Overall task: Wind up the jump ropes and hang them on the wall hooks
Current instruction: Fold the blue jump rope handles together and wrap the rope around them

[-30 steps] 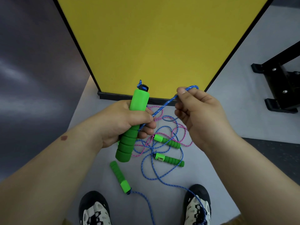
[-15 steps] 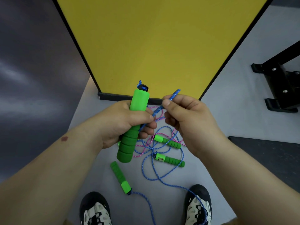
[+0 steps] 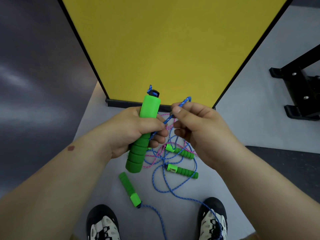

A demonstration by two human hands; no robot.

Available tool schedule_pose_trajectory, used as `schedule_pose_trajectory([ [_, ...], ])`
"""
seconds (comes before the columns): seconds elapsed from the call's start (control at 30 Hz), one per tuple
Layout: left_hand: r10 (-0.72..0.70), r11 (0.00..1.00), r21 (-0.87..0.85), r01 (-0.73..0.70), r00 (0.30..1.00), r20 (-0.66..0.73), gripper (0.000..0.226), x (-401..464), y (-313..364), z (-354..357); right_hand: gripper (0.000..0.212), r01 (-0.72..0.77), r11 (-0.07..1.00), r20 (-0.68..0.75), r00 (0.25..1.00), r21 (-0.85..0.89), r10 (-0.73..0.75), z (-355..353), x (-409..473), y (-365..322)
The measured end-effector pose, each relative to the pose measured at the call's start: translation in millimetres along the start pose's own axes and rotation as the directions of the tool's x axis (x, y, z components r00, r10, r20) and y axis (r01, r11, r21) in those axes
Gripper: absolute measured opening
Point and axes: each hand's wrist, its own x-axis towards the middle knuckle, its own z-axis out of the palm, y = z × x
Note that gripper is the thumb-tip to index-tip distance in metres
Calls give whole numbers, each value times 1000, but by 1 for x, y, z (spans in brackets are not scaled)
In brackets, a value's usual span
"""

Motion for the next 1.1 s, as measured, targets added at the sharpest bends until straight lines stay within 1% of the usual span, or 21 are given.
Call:
schedule_pose_trajectory([
  [0.07, 2, 1000, 4, -2, 1000, 8, 4, 0, 0, 0, 8, -6, 999, 42, 999, -42, 8, 3, -2, 3],
  [0.17, -4, 1000, 0, 4, 1000, 3, 3, 1, -1, 0, 9, 15, 998, 18, 1000, -64, -13, 3, -1, 2],
  [0.3, -11, 1000, -5, 11, 1000, 6, 3, 1, -1, -2, 9, 54, 999, -108, 993, 4, -53, -2, 2, -2],
  [0.4, -7, 1000, 13, 7, 1000, 7, 2, 2, -2, -2, 9, 94, 992, -223, 972, 81, -74, -7, 6, -9],
  [0.47, -3, 1000, 16, 3, 1000, 13, 2, 1, -1, -2, 9, 108, 987, -259, 963, 122, -74, -10, 7, -13],
  [0.53, -1, 1000, 15, 1, 1000, 15, 3, 1, -1, -2, 9, 95, 985, -251, 966, 144, -57, -11, 8, -13],
  [0.6, 2, 1000, 12, -2, 1000, 11, 3, 0, -1, -2, 8, 58, 988, -206, 978, 146, -27, -10, 6, -10],
  [0.63, 2, 1000, 9, -2, 1000, 10, 3, 0, -1, -1, 7, 29, 991, -171, 985, 131, -6, -9, 5, -9],
  [0.7, 3, 1000, 0, -3, 1000, 14, 3, 0, -1, -1, 14, -31, 996, -80, 996, 78, 37, -5, 3, -5],
  [0.73, 2, 1000, -5, -2, 1000, 15, 3, 0, -1, -1, 13, -54, 997, -27, 998, 49, 55, -3, 2, -2],
  [0.8, 1, 1000, -10, -1, 1000, 15, 4, 0, -1, 0, 7, -73, 997, 58, 996, -3, 73, 1, -1, 1],
  [0.83, 0, 1000, -7, 0, 1000, 13, 5, 0, -1, 0, 10, -65, 998, 71, 995, -26, 67, 2, -1, 2],
  [0.93, -5, 1000, -6, 5, 1000, 12, 3, 0, 0, 0, 10, -18, 998, 23, 1000, -52, 19, 2, 0, 2],
  [1.1, -9, 1000, -11, 9, 1000, 15, 4, 1, -1, -2, 8, 49, 998, -147, 988, 39, -42, -5, 5, -5],
])
